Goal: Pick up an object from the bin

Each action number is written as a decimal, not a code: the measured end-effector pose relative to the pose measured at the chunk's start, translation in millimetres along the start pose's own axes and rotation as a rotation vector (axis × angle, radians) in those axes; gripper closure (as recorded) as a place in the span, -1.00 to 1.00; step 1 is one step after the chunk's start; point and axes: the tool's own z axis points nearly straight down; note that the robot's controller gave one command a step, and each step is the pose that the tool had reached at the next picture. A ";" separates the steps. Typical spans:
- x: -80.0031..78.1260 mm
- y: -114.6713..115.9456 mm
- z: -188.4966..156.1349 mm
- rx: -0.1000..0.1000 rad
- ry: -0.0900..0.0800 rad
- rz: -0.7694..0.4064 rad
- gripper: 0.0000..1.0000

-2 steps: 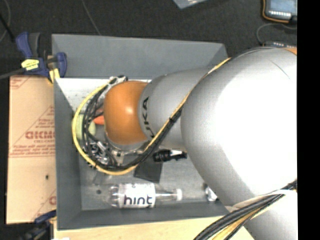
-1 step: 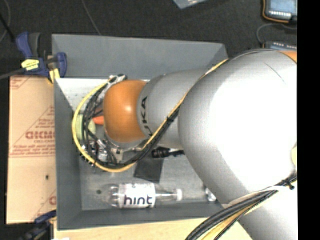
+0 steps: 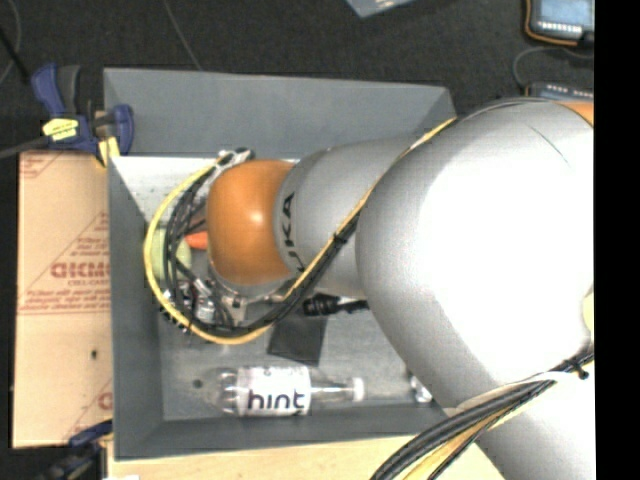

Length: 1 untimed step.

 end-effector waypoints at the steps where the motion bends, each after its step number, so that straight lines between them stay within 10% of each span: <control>1: -0.3 0.1 -1.2 -0.001 -0.001 0.001 1.00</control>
Offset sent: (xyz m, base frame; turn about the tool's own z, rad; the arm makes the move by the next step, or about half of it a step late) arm 0.0001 0.0001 0.0631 0.0000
